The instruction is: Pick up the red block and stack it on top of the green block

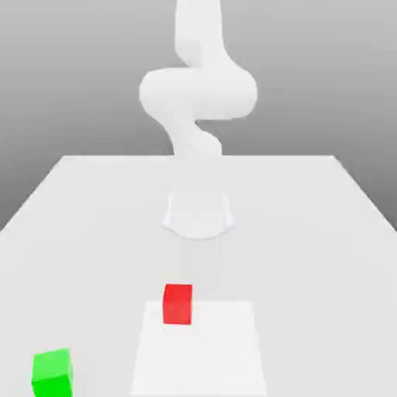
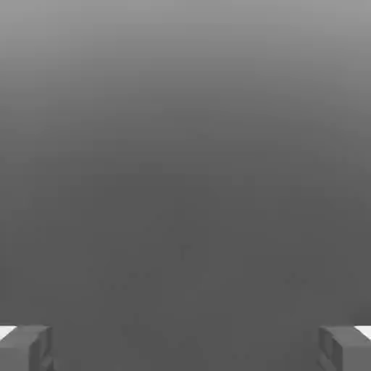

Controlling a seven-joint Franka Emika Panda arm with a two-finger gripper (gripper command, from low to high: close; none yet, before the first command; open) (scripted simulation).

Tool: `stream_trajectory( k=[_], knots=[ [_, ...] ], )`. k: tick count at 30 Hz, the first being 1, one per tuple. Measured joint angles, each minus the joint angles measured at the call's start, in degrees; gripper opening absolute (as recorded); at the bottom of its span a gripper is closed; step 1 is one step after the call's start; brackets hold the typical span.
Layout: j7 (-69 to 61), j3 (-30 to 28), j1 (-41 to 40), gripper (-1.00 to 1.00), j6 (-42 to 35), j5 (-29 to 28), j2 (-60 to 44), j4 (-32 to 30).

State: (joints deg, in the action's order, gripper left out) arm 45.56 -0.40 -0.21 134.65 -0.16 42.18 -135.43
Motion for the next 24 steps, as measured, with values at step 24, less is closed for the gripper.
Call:
stream_trajectory(
  k=[24],
  knots=[
    [-5.54,-1.07,-3.79,0.00,40.08,2.66,-51.79,-29.67]
  ],
)
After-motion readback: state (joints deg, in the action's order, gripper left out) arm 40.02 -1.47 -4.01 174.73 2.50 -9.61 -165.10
